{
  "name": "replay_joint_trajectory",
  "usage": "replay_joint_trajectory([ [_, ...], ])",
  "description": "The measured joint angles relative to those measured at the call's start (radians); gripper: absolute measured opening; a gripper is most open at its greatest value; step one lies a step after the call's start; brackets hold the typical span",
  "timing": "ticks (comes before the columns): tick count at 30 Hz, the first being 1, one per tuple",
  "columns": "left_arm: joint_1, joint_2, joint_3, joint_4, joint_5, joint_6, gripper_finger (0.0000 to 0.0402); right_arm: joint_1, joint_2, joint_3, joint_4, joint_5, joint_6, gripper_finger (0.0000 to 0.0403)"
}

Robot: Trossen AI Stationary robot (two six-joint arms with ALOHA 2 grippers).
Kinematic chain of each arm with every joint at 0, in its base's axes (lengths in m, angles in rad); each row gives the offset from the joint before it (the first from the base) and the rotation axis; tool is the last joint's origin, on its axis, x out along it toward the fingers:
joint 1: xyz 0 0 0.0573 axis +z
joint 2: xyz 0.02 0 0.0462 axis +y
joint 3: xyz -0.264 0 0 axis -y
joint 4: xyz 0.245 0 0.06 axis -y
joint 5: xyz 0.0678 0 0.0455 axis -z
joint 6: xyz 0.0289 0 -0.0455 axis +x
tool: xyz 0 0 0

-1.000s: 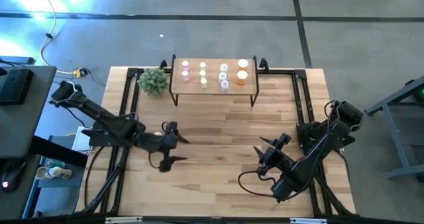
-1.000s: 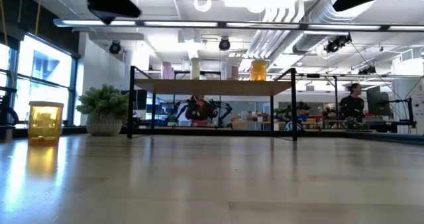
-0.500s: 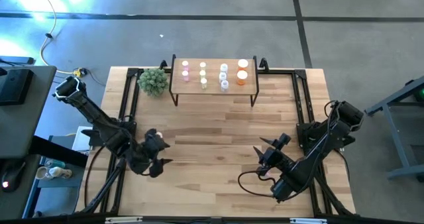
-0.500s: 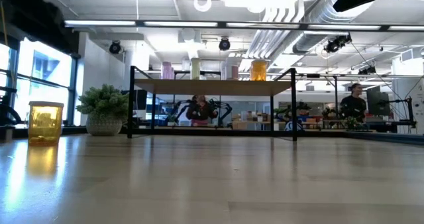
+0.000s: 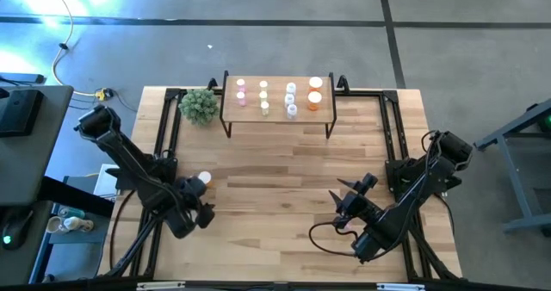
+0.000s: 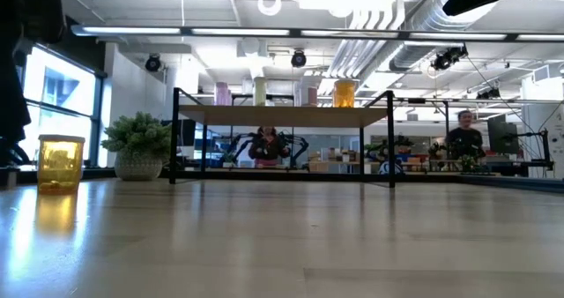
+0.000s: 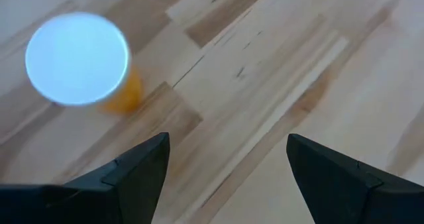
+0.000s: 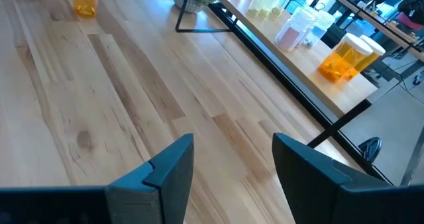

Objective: Pick and place medicine bottles onto shelf by color
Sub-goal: Put the orange pill bottle aligned with the other orange pill bottles on the shelf

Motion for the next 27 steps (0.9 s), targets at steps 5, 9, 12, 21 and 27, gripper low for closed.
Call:
replay_joint_trajectory([
  [5, -0.003, 0.057, 0.000, -0.021, 0.003, -0.086, 0.0296, 0.000, 0.000, 0.000, 0.010, 0.000, -0.002, 0.0197],
  [9, -0.002, 0.104, 0.000, -0.097, 0.003, -0.166, 0.0296, 0.000, 0.000, 0.000, 0.012, 0.000, -0.002, 0.0197],
  [12, -0.002, 0.135, 0.000, -0.151, -0.011, -0.248, 0.0296, 0.000, 0.000, 0.000, 0.013, 0.000, -0.002, 0.0197],
  [21, 0.003, 0.239, 0.000, -0.171, -0.102, -0.351, 0.0296, 0.000, 0.000, 0.000, 0.013, 0.000, -0.002, 0.0197],
  [27, 0.028, 0.329, 0.000, -0.168, -0.141, -0.350, 0.0296, 0.000, 0.000, 0.000, 0.014, 0.000, -0.002, 0.0197],
])
